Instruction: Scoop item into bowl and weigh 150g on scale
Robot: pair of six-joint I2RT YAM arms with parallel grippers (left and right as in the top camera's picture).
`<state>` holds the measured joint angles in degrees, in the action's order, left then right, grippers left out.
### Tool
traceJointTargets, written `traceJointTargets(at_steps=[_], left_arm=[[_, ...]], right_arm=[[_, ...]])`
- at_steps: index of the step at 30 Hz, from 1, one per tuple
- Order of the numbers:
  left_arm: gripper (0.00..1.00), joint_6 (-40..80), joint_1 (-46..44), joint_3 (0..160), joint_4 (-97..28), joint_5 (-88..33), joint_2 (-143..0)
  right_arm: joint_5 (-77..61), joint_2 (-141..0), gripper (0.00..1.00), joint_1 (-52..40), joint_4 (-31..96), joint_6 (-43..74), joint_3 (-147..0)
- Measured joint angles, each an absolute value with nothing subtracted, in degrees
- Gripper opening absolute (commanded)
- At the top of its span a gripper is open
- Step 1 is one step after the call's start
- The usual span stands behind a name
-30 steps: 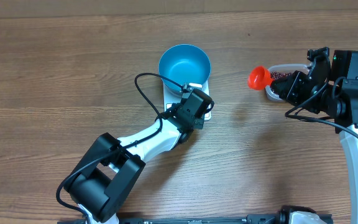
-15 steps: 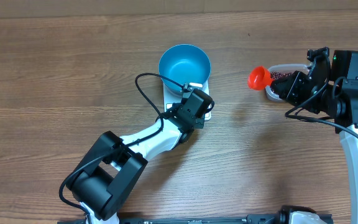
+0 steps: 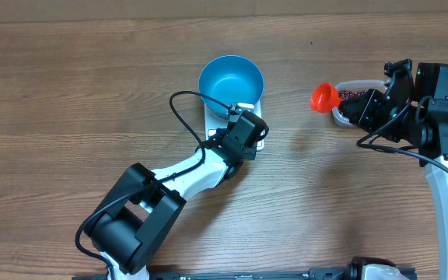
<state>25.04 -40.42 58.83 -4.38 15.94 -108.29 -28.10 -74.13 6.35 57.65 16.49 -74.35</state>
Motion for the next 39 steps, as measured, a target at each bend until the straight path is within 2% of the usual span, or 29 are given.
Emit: traceJointTargets(at_steps=[39], left_arm=[[0.04, 24.03, -40.42, 59.29, -4.71, 16.34, -108.73]], right_arm=[[-28.1, -74.13, 0.04, 6.35, 58.13, 16.47, -74.35]])
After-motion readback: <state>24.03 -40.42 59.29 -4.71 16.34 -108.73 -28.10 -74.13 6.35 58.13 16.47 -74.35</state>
